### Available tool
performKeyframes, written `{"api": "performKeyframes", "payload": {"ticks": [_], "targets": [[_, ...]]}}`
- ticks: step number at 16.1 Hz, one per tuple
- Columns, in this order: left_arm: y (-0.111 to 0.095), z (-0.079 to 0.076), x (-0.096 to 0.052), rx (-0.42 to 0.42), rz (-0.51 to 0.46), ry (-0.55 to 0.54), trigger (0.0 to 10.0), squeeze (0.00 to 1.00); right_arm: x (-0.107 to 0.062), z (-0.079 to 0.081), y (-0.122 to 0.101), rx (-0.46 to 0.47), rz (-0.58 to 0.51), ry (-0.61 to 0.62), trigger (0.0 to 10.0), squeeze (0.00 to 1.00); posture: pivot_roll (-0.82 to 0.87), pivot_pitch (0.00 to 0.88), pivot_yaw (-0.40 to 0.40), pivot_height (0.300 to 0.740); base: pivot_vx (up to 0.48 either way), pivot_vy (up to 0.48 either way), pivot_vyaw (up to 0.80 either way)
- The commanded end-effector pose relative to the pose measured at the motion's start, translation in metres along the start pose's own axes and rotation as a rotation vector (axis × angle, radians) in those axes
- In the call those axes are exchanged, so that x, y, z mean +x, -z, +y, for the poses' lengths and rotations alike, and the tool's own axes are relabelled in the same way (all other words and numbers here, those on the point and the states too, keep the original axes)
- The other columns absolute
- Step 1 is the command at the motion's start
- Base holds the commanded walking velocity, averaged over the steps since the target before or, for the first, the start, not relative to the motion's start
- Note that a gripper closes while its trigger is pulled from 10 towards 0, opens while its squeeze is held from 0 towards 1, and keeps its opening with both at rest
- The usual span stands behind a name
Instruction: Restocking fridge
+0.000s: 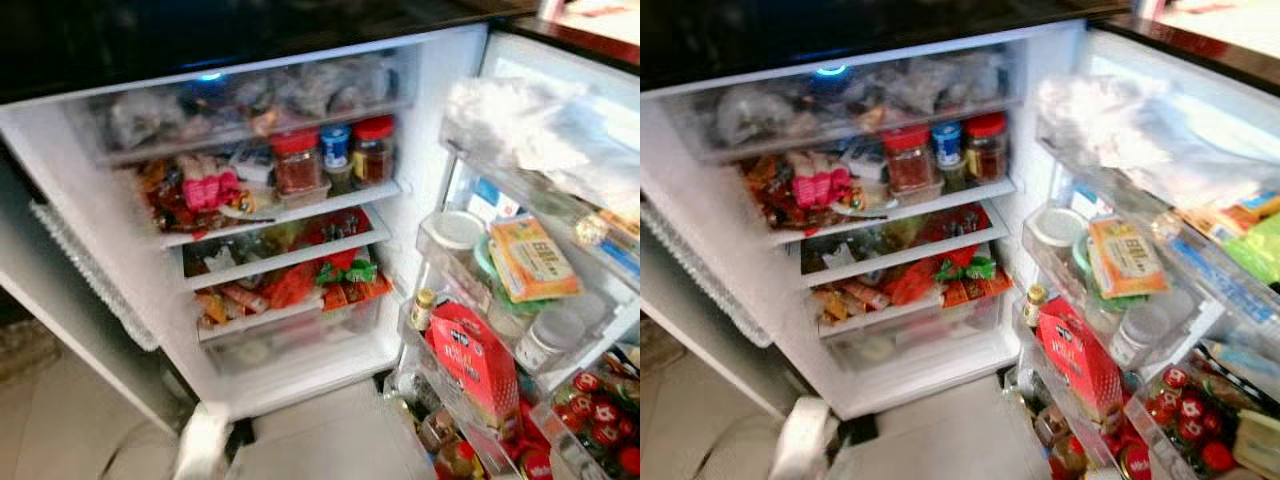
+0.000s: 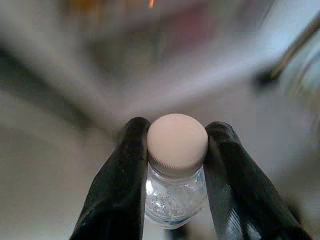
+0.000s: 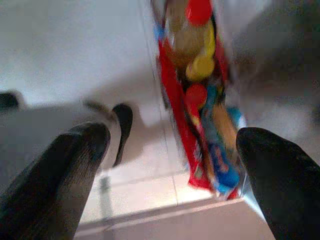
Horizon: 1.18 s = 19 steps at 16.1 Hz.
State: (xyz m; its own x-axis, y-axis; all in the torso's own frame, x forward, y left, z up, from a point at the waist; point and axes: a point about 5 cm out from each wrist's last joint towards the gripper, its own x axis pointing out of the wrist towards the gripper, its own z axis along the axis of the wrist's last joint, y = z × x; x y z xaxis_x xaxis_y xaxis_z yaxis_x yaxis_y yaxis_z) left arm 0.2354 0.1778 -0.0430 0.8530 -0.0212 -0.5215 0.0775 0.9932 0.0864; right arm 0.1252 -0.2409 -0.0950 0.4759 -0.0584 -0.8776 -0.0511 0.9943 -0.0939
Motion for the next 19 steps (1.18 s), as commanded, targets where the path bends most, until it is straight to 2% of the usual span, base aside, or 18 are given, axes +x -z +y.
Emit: {"api": "performKeyframes", "payload": {"ticks": [1, 2, 5, 8, 11, 14, 16, 19], "targets": [[-0.015, 0.003, 0.003, 0.014, -0.079, -0.005, 10.0, 0.00, -0.001, -0.001, 0.002, -0.011, 0.002, 0.003, 10.0, 0.00, -0.17, 0.000, 0.023, 0.740, 0.000, 0.000, 0.00], [-0.025, 0.002, 0.004, -0.009, -0.149, 0.009, 10.0, 0.00, 0.000, -0.001, -0.003, -0.016, -0.009, 0.004, 10.0, 0.00, -0.17, 0.000, 0.024, 0.740, 0.000, 0.000, 0.00], [-0.040, 0.004, 0.004, -0.048, -0.248, 0.011, 10.0, 0.00, 0.003, 0.005, -0.011, -0.023, -0.029, 0.000, 10.0, 0.00, -0.16, 0.000, 0.023, 0.740, 0.000, 0.000, 0.00], [-0.051, 0.002, 0.004, -0.031, -0.304, 0.018, 10.0, 0.00, 0.003, 0.005, -0.013, 0.005, -0.044, 0.037, 10.0, 0.00, -0.13, 0.018, 0.019, 0.740, 0.000, 0.000, 0.00], [-0.056, 0.005, 0.003, -0.037, -0.341, 0.003, 10.0, 0.00, 0.003, 0.003, -0.012, -0.030, -0.041, 0.060, 10.0, 0.00, -0.11, 0.048, 0.010, 0.740, 0.000, 0.000, 0.00], [-0.050, 0.010, -0.003, -0.046, -0.346, -0.012, 10.0, 0.00, 0.003, 0.007, -0.010, -0.008, -0.034, 0.072, 10.0, 0.00, -0.08, 0.067, 0.012, 0.740, 0.000, 0.000, 0.00], [-0.043, 0.016, -0.012, -0.069, -0.356, -0.042, 10.0, 0.00, 0.004, 0.026, 0.000, -0.025, -0.013, 0.034, 10.0, 0.00, -0.05, 0.073, -0.015, 0.740, 0.000, 0.000, 0.00], [-0.041, 0.014, -0.017, -0.094, -0.368, -0.064, 10.0, 0.00, 0.004, 0.028, 0.001, -0.056, -0.014, 0.022, 10.0, 0.00, -0.05, 0.084, -0.015, 0.740, 0.000, 0.000, 0.00]]}}
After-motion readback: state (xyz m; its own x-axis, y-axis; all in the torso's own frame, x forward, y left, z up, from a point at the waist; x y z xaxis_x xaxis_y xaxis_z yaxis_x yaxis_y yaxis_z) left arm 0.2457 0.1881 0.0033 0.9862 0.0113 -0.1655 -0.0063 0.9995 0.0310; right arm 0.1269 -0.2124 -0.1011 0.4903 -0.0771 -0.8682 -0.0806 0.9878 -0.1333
